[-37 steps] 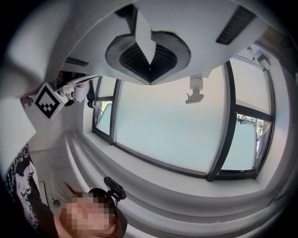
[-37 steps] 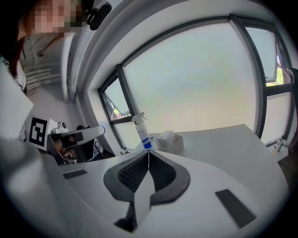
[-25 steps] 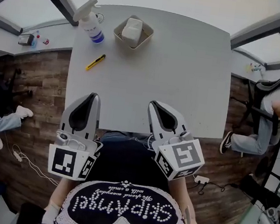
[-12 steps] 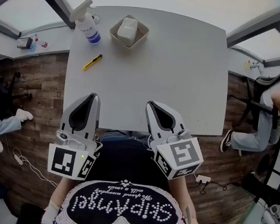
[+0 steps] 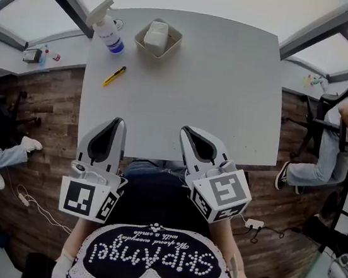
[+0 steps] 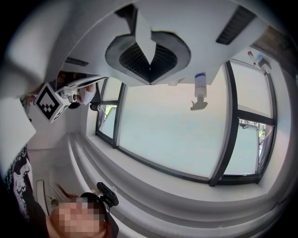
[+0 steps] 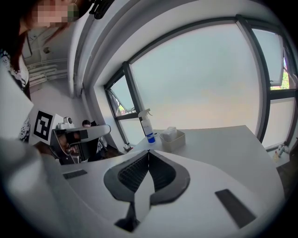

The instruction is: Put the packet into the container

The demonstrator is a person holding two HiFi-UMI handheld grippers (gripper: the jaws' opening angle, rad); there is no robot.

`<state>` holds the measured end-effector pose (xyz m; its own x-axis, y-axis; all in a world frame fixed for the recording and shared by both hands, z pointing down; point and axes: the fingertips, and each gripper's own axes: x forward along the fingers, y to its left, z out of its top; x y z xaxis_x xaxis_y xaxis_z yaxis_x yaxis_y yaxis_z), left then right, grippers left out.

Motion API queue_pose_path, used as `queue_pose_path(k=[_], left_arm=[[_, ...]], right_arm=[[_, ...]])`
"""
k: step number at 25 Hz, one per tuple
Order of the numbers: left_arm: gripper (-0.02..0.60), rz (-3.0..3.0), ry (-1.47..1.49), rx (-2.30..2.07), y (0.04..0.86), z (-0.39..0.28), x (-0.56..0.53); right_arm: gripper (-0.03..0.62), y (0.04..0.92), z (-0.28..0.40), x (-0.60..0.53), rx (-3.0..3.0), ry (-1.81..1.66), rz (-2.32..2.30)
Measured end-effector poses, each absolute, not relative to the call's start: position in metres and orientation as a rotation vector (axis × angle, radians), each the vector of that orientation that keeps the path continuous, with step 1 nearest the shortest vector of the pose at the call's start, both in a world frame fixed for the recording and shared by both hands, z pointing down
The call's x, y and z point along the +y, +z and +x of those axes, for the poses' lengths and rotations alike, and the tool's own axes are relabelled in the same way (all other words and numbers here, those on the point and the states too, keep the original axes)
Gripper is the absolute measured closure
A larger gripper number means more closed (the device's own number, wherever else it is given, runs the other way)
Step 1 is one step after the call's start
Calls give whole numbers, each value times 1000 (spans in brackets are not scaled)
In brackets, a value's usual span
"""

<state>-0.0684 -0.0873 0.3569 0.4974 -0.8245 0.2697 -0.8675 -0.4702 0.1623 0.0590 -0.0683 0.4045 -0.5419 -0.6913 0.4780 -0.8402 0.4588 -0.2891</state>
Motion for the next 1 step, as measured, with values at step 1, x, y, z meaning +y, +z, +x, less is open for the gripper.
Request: queue_pose_path(k=[1], left_arm=[[572, 2466, 223, -1431, 357, -67, -85]], right_arm=[[580, 404, 60, -66, -2420, 723, 1306]])
